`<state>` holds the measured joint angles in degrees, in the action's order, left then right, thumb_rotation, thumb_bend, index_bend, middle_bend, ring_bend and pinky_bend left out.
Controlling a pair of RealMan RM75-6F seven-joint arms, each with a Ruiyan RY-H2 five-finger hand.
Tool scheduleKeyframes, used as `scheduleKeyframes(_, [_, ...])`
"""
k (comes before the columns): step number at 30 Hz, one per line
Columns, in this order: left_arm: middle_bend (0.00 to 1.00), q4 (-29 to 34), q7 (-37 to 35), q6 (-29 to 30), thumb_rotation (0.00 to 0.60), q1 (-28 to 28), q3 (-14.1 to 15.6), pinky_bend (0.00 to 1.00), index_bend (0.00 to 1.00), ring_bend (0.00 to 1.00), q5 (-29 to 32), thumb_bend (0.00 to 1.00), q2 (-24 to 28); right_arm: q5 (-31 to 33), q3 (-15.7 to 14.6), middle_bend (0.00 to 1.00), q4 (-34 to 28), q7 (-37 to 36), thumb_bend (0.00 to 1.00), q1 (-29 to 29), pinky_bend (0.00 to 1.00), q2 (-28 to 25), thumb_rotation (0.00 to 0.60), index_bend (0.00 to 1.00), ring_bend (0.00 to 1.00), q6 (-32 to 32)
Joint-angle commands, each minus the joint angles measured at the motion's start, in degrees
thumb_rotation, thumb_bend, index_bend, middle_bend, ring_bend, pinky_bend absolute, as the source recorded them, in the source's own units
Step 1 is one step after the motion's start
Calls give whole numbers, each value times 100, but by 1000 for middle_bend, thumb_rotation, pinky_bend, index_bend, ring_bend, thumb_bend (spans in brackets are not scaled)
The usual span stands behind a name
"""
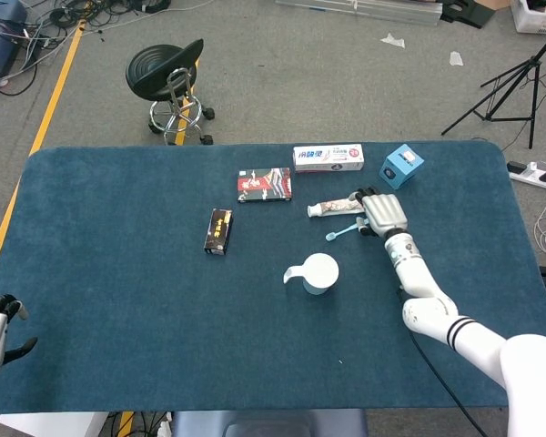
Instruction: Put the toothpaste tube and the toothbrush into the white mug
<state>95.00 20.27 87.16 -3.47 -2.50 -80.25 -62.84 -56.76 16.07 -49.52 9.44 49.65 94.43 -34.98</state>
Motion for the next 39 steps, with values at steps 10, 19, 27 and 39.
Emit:
scheduleKeyframes(10, [377,-20,-176,104,600,113,11,417,514,306,-23,0,91,-52,39,67,727,-343,967,327,306,510,600,132,46,366])
scheduleKeyframes(19, [377,-20,-203,132,600,145,0,417,518,306,-40,0,120,-97,97,122,1092,-516,1000,522,253,682,600,93,25,569])
scheduleKeyframes(27, [376,-11,-211,145,600,164,-9,417,519,306,-51,0,137,-58,87,142,1285,-491,1000,648,226,785,600,89,12,795])
scheduleKeyframes(39, [377,7,-264,170,600,216,-4,417,521,306,-52,0,188,72,47,195,1481,-348,1000,735,211,893,600,89,3,1018])
